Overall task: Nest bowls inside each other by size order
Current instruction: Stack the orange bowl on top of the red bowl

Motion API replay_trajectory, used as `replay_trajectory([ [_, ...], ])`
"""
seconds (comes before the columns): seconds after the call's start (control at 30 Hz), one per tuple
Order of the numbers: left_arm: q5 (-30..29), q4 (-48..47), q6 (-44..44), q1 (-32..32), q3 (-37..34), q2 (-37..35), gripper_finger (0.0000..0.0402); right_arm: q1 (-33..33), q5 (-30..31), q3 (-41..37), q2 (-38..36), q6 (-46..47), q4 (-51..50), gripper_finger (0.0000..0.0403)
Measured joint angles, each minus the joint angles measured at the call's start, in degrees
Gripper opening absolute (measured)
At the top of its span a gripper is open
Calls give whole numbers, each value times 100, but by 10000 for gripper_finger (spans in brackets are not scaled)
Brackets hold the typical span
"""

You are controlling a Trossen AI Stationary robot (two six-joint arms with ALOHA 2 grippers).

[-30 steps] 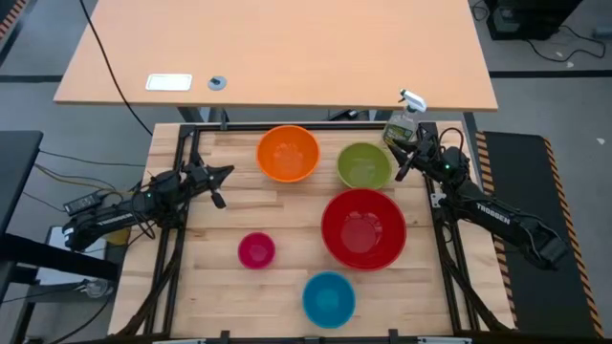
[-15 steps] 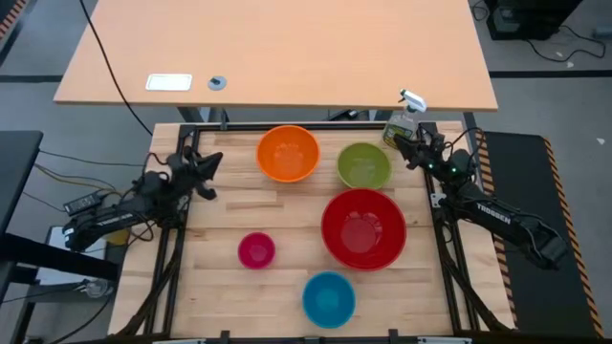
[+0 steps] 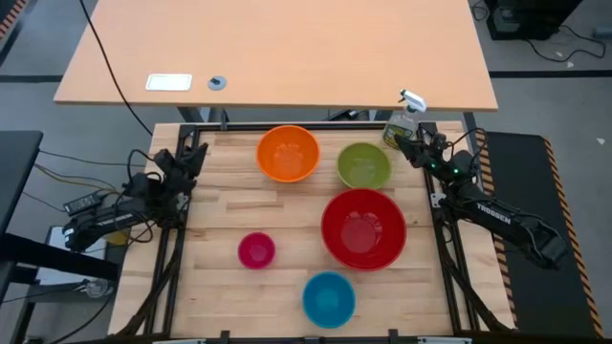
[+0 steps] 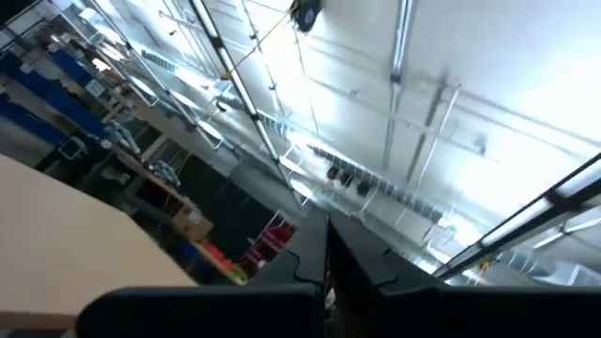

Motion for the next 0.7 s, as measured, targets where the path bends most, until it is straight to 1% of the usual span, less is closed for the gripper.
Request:
replay_trajectory([
  [0.07,0,119,-164,-1,0,-2,18,34,26,1,0,699,224,128],
  [0.13,-145,218,-338,7,0,0,18,66,48,52,1,977,291,128],
  [0.2,-357,135,-465,13,25,5,18,124,-315,342,29,905,102,126],
  [0.23,-371,-102,-528,13,123,52,18,192,-572,563,58,772,-162,124],
  [0.3,-326,-895,-645,-29,453,243,18,398,-891,1149,180,279,-1088,120],
  [0.37,-323,-1819,-661,-78,915,626,18,639,-863,1842,383,-517,-2309,116],
  [0.43,-323,-2466,-528,-129,1388,1161,18,872,-539,2605,708,-1393,-3542,115],
  [0.5,-323,-2908,-320,-156,1882,1735,18,1066,-172,3331,1133,-2137,-4504,114],
  [0.6,-328,-3667,-263,-154,2667,2583,26,1287,148,4223,1903,-2937,-5454,114],
  [0.7,-350,-4460,-257,-152,3388,3362,52,1473,190,4970,2734,-3421,-5972,116],
])
